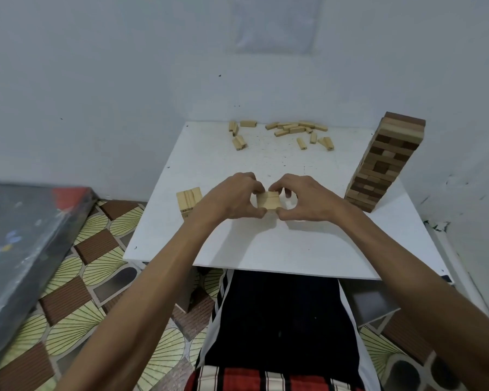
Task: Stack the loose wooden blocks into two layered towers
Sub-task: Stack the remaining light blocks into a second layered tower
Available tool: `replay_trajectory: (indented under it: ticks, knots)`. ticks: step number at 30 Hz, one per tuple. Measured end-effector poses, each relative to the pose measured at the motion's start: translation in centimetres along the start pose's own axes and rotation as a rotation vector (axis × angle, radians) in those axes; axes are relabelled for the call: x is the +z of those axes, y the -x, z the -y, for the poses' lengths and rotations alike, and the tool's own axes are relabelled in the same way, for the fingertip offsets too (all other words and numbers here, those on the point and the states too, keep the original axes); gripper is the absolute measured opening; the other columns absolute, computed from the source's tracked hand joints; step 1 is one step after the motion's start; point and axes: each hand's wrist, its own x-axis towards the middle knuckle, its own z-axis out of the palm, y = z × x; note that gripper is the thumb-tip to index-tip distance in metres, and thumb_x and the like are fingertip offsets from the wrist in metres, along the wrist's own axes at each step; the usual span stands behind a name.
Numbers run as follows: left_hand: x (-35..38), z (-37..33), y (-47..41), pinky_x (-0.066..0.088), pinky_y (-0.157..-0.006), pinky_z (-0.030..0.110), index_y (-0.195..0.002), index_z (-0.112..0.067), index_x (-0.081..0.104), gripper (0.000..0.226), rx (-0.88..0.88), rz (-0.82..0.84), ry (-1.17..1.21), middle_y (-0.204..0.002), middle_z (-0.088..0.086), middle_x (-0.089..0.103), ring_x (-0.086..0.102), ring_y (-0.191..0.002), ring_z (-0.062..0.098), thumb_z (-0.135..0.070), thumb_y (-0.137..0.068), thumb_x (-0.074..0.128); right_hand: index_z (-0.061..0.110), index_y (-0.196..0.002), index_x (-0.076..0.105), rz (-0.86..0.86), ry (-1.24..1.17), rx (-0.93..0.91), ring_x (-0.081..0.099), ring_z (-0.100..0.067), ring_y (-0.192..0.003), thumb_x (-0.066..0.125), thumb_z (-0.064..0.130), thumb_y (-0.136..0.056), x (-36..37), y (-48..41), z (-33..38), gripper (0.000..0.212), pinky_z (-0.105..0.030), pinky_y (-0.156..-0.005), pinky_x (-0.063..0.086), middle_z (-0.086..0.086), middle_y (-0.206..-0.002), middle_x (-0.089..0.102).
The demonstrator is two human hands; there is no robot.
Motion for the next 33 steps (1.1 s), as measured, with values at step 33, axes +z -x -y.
replay_trajectory:
  ticks: [33]
  knots:
    - [-4.2,12.0,11.5,0.035,-0.075,0.018,-0.132,-0.032,0.055,0.059,-0.236,-0.21,0.16,-0.111,-0.018,0.061,0.046,-0.094,0.008,-0.047,-0.081,0.081,0.038,-0.149,0.042,0.119,0.22,-0.246,0.045,-0.006,-0.114,0.068,0.046,-0.089,3.0,-10.9,11.9,0.066,-0.027,-0.083,0.033,0.02,-0.128,0.057]
